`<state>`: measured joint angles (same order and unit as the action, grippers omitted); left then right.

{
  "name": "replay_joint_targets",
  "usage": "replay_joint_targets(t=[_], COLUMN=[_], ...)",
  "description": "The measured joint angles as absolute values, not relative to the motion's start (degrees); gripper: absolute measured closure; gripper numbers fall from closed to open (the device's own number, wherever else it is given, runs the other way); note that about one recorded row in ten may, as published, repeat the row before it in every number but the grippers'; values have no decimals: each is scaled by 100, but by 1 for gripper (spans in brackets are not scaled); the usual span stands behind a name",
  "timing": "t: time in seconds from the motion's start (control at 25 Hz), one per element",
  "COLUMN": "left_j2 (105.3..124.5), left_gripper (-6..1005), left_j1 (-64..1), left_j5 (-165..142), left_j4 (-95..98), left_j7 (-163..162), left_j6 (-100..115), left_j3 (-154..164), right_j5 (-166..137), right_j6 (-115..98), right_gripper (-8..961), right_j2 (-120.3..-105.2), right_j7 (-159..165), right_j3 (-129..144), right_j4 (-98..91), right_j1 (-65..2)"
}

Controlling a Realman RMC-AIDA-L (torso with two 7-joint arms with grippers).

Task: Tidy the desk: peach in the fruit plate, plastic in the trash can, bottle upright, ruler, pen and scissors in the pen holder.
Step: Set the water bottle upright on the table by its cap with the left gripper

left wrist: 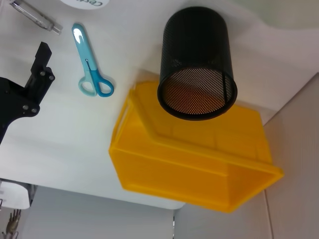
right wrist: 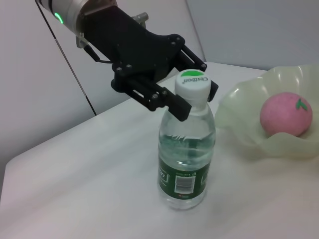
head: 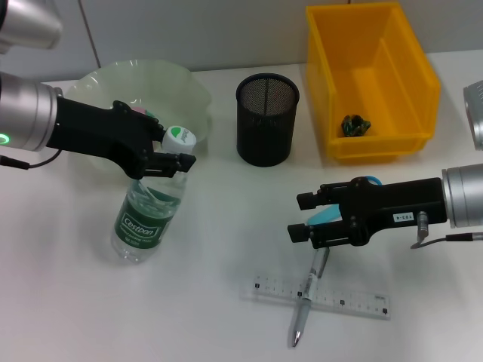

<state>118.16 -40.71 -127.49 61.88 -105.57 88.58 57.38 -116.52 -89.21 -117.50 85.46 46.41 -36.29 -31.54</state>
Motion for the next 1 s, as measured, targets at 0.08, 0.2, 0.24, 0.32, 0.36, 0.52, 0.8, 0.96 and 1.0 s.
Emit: replay_joint_targets(t=[0.08,0.2,0.24,0.32,0.36,0.52,0.8,0.96,1.0], left_j2=[11815,11814,11811,11806,11801,11758,11641,11568,11556], left_gripper=[557,557,557,556,556,556,556,556,556], left_j1=[-4064,-4054,-4049,-4027,-3984,-3912,-3741,-3618,-3596], left_j5=[-12748,-12729,-12697,-12633,-12570,-12447,-12072,-11806,-11757], left_j4=[6188,6186,6178,6169,6175,6187,6188,6188,6186], left_j7=[-10507,-10419,-10391,-10347,-10311,-10276,-10221,-10147,-10132], left_j6=[8926,9021,9045,9082,9111,9126,9165,9251,9262], left_j3=[5617,5443,5398,5336,5304,5294,5291,5273,5256], right_j5=[-11652,-11651,-11649,-11648,-11648,-11644,-11637,-11633,-11632], right_j6=[-8921,-8921,-8921,-8921,-8921,-8921,-8921,-8921,-8921], right_gripper=[244,244,244,244,244,244,244,244,244], right_j2=[-11750,-11750,-11749,-11747,-11745,-11743,-11727,-11726,-11729], right_j7=[8567,8607,8612,8618,8626,8634,8684,8683,8683], right_j3=[4640,4640,4640,4640,4640,4640,4656,4647,4645], right_j4=[-3629,-3630,-3630,-3630,-3630,-3630,-3630,-3631,-3634], right_j1=[-3157,-3163,-3165,-3165,-3165,-3165,-3178,-3180,-3181])
